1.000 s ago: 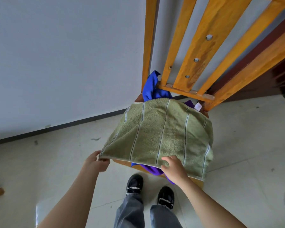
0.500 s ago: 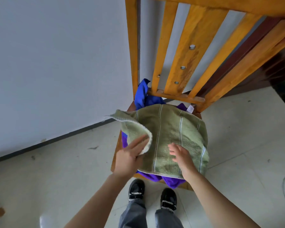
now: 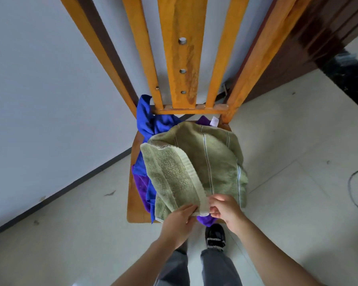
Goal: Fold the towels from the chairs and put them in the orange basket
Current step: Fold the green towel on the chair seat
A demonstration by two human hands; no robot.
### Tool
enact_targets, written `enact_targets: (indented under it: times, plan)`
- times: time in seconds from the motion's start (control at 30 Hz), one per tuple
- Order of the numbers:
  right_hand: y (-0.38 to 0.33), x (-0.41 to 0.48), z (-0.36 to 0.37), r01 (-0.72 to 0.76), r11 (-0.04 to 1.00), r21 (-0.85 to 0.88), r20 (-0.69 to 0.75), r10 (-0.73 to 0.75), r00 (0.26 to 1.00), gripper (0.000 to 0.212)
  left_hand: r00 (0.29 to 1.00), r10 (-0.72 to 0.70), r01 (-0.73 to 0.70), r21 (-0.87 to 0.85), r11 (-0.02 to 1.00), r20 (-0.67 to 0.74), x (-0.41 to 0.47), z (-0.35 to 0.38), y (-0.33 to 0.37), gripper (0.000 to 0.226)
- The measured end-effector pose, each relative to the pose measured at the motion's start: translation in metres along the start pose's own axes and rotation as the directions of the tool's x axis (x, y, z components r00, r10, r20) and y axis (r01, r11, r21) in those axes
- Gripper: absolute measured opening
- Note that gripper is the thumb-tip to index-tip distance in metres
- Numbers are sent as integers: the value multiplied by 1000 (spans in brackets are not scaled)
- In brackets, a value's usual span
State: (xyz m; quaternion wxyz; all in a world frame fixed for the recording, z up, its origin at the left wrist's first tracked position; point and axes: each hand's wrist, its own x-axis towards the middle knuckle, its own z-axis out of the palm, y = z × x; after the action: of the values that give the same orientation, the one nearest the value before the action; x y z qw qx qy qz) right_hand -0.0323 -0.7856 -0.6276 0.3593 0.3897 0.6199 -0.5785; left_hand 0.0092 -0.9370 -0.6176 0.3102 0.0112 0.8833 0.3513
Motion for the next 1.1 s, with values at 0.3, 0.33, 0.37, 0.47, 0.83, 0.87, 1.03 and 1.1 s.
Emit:
enact_targets:
  times: [0.3, 0.33, 0.37, 0.47, 0.83, 0.87, 1.03, 1.1]
  plan:
    - [35, 55, -85, -153, 976, 154, -523, 212, 826, 26, 885, -436, 279, -563, 777, -163, 33, -9, 33, 34]
    - [41, 60, -90, -172, 967, 188, -505, 245, 827, 33, 877, -458, 289, -606, 741, -142, 36, -6, 36, 31]
    - [46, 65, -92, -200, 957, 208, -466, 277, 841, 40, 871, -476, 299, -638, 709, -120, 38, -4, 39, 30]
    - [53, 77, -93, -296, 930, 216, -277, 349, 895, 49, 842, -534, 320, -727, 607, -75, 44, 2, 42, 30]
    - [12, 68, -96, 249, 950, 189, -592, -92, 800, 6, 829, -553, 274, -806, 525, -78, 37, 4, 56, 30]
    - [5, 54, -94, 365, 922, 128, -610, -218, 762, 14, 836, -544, 263, -815, 517, -75, 35, 3, 60, 30]
    - [-7, 3, -72, 747, 376, -547, -156, -923, 351, 22, 864, -499, 210, -854, 475, -65, 28, -6, 79, 33]
    - [-8, -7, -58, 775, 147, -615, 132, -949, 285, 30, 872, -484, 179, -876, 448, -69, 26, -11, 85, 33]
